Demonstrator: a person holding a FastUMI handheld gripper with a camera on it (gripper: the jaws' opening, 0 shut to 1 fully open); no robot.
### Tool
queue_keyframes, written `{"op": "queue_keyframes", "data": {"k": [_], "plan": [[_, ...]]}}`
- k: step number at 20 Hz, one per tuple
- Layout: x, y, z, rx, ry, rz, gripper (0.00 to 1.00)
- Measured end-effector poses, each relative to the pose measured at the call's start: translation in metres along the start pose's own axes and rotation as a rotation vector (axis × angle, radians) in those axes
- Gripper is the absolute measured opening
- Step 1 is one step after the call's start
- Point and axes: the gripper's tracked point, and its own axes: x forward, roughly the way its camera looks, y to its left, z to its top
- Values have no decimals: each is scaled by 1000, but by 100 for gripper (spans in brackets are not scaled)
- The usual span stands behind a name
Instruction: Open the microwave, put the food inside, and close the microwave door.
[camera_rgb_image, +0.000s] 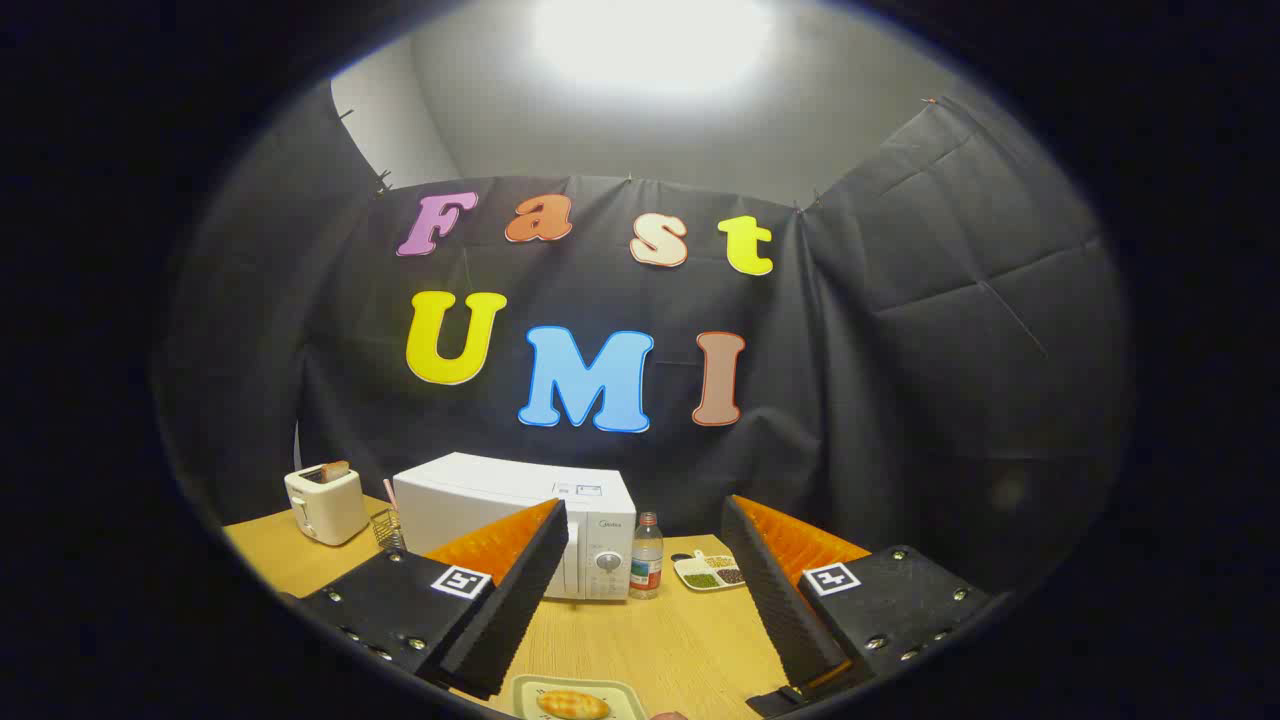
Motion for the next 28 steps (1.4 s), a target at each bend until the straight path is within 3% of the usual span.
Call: {"op": "queue_keyframes", "data": {"k": [17,28], "plan": [[3,-12,-13,95,20,-2,98],[66,14,-29,119,26,83,98]]}}
